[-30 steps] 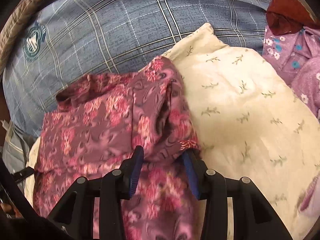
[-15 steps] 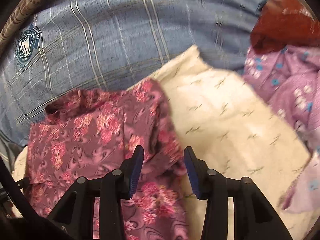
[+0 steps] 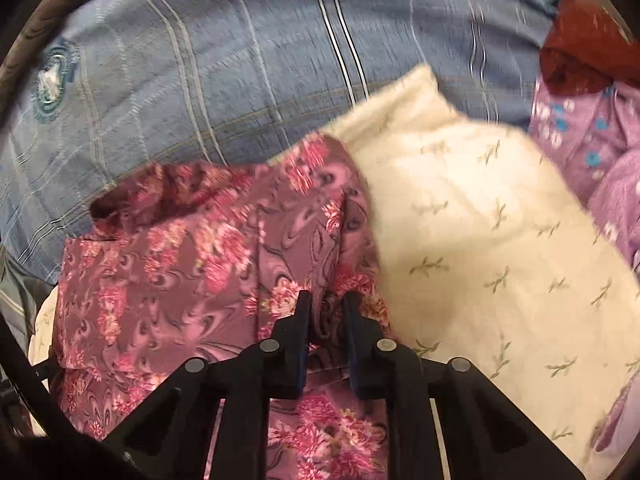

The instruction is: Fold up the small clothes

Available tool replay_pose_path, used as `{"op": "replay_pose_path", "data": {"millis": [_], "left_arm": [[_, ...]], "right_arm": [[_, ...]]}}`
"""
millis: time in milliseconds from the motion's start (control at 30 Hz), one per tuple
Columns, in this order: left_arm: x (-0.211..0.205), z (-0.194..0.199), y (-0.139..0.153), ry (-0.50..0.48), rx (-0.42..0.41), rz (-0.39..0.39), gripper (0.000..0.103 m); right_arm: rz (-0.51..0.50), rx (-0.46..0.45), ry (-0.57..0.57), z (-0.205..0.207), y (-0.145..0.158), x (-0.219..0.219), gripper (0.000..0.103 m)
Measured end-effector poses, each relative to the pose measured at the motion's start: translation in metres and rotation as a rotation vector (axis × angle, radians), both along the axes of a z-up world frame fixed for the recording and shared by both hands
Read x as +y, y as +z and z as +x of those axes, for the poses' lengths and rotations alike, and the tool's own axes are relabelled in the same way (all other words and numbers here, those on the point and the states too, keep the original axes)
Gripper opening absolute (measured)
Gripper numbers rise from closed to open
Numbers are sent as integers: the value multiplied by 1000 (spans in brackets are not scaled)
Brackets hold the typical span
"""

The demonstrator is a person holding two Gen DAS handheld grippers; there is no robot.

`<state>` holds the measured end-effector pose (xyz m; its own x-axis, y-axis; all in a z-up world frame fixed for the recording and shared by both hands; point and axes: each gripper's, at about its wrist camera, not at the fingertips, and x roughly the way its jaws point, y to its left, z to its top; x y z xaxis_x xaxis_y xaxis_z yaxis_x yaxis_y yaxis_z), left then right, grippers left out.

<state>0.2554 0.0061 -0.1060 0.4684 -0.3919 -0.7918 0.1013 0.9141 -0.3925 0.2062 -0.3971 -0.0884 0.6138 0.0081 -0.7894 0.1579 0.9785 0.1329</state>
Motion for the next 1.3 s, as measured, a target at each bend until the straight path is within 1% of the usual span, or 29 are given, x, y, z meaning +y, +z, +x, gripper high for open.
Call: {"op": "replay_pose_path", "data": {"millis": [67, 100, 200, 233, 300, 333, 367, 500, 600, 667, 833, 1067, 1200, 1300], "left_arm": [[1, 2, -4, 3, 10, 7, 43], [2, 2, -5, 5, 12, 5, 43], [5, 3, -8, 7, 12, -5, 43], [5, 2, -7, 8, 14, -1, 43], [6, -2, -4, 6, 16, 11, 43], [7, -5, -3, 4, 15, 15, 43], [9, -9, -1, 1, 14, 15, 43], [20, -33, 7, 1, 0, -8, 43], [30, -59, 10, 14, -12, -38, 44], [35, -75, 11, 18, -17, -51, 44], [47, -118, 20, 1, -42, -53, 44], [64, -177, 34, -21, -79, -59, 45], [76, -210, 34, -15, -86, -79, 45], [79, -226, 31, -12, -78, -70, 45]], "right_arm": [[-18, -20, -16, -6, 6, -1, 12], [-19, -14, -24, -6, 6, -2, 12], [-29, 54, -35, 4, -13, -3, 12], [-37, 68, -25, 6, -18, -1, 15], [-37, 41, -29, 4, -15, 0, 23], [-25, 33, -36, 2, -11, -2, 34], [-13, 22, -43, -3, -6, -3, 37], [-3, -17, -24, -33, 19, -3, 37], [-3, -43, -1, -61, 35, -1, 41], [-4, -62, 7, -81, 43, 1, 45], [12, -91, 27, -125, 58, 7, 48], [15, -106, 72, -183, 65, 19, 53], [7, -105, 97, -217, 62, 24, 53], [7, -99, 107, -235, 56, 26, 53]]}}
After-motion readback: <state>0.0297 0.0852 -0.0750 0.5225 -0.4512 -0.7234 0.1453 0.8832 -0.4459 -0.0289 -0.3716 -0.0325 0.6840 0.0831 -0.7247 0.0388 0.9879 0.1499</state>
